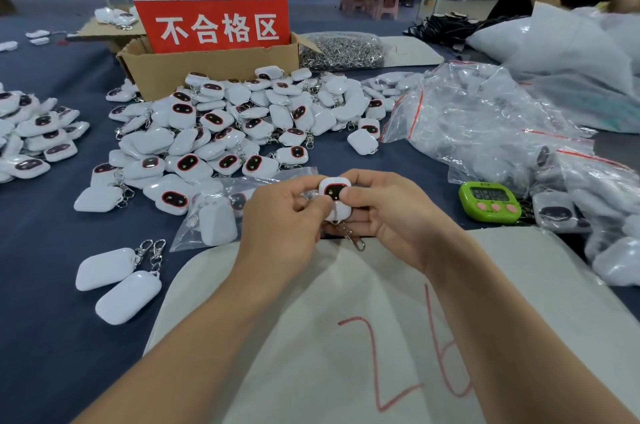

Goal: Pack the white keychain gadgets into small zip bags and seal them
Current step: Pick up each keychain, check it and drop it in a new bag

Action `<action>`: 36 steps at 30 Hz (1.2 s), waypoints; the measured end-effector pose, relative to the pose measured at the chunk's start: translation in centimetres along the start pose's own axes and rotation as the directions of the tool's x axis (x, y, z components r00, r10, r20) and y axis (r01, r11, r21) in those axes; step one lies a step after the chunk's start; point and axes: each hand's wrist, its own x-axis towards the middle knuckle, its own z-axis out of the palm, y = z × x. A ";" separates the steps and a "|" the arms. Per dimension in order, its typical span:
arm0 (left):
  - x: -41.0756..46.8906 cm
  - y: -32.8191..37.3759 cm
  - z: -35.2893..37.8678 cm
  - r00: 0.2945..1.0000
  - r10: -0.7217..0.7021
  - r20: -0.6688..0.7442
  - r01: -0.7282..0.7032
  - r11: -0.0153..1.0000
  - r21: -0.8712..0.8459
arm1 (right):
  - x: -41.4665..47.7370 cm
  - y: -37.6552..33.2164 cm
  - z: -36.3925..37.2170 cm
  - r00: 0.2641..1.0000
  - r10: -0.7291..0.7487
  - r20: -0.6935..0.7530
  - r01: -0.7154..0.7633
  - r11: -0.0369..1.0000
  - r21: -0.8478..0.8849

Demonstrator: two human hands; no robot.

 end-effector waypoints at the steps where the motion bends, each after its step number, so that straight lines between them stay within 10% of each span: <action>1: 0.0 0.0 -0.1 1.000 -0.005 -0.003 0.005 1.000 -0.018 | 0.0 0.0 0.1 1.000 0.001 -0.003 -0.001 1.000 -0.011; 36: 0.7 -0.6 0.0 0.998 0.037 -0.060 -0.031 0.995 0.099 | -0.6 -0.2 1.2 0.985 -0.109 -0.136 0.072 0.965 -0.252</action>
